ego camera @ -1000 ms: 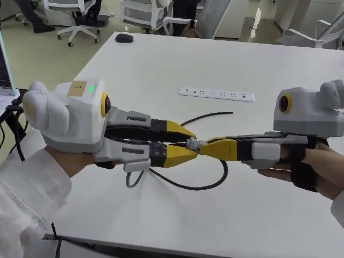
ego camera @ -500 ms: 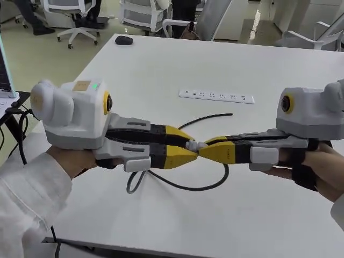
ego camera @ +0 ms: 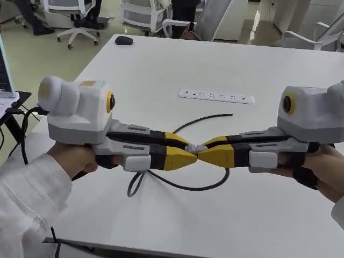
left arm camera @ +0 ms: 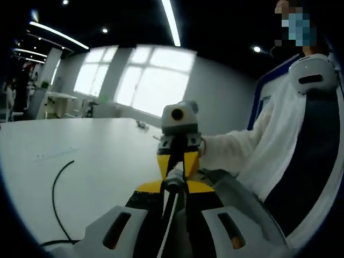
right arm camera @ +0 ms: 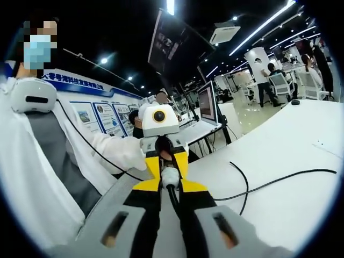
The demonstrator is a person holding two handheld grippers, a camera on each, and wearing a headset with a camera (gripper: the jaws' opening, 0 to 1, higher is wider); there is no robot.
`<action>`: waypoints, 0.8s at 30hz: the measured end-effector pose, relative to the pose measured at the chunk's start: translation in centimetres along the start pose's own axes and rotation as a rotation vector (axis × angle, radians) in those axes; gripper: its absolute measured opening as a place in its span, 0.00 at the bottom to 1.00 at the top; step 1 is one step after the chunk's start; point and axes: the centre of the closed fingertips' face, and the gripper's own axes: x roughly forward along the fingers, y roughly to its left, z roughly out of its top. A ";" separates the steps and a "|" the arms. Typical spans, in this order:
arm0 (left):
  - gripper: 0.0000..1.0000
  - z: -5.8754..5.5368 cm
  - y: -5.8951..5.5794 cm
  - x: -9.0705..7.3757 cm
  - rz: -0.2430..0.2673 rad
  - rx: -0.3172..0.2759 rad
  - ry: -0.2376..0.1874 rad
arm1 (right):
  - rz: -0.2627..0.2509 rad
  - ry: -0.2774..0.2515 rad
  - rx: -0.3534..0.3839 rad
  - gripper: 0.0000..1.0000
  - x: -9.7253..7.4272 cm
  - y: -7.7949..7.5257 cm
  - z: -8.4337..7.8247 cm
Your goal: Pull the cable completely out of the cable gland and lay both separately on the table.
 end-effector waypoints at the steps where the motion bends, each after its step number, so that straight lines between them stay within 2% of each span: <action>1: 0.15 -0.1 0.0 0.0 -0.004 -0.016 0.001 | -0.003 0.005 -0.018 0.10 0.0 0.1 -0.1; 5: 0.15 -0.3 0.0 0.0 -0.010 -0.054 -0.001 | -0.013 0.014 -0.066 0.10 0.0 -0.1 -0.2; 7: 0.15 -0.4 0.0 0.0 -0.015 -0.096 -0.008 | -0.018 0.014 -0.097 0.10 0.0 0.0 -0.1; 10: 0.15 -0.4 0.0 -0.1 -0.020 -0.125 -0.017 | -0.019 0.012 -0.113 0.10 0.0 0.0 0.0; 12: 0.15 -0.5 0.0 -0.1 -0.021 -0.173 -0.014 | -0.026 0.018 -0.139 0.10 0.1 -0.1 0.0; 16: 0.15 -0.6 -0.1 -0.2 -0.034 -0.206 -0.020 | -0.023 0.035 -0.187 0.10 0.1 -0.1 -0.2; 17: 0.15 -0.6 -0.1 -0.2 -0.038 -0.234 -0.023 | -0.023 0.034 -0.207 0.10 0.1 0.0 -0.1; 24: 0.15 -0.8 -0.2 -0.2 -0.042 -0.230 -0.015 | -0.027 0.051 -0.270 0.10 0.2 0.0 -0.4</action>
